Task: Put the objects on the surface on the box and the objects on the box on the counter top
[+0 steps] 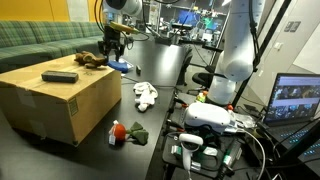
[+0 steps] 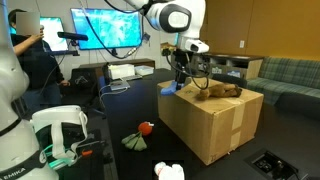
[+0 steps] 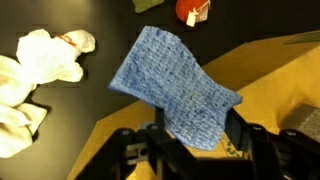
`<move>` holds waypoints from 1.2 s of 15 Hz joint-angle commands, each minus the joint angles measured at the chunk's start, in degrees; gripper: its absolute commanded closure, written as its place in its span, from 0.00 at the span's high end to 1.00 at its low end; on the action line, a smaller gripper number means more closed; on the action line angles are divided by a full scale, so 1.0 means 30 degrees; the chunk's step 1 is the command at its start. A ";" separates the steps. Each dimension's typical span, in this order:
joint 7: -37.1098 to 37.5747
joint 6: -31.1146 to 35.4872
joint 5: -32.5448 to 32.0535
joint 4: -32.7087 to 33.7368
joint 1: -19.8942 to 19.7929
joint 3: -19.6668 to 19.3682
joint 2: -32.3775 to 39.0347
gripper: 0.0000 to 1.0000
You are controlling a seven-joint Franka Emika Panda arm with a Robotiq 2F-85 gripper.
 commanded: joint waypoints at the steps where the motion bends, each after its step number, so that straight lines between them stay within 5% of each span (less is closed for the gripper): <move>1: 0.2211 0.0577 -0.1196 0.2291 0.1164 0.0288 0.0932 0.35; 10: 1.1037 0.2677 -0.8799 0.8040 0.5654 -0.0463 0.5872 0.35; 18: 1.4436 0.0281 -1.1266 1.1874 0.6835 -0.1767 0.8573 0.35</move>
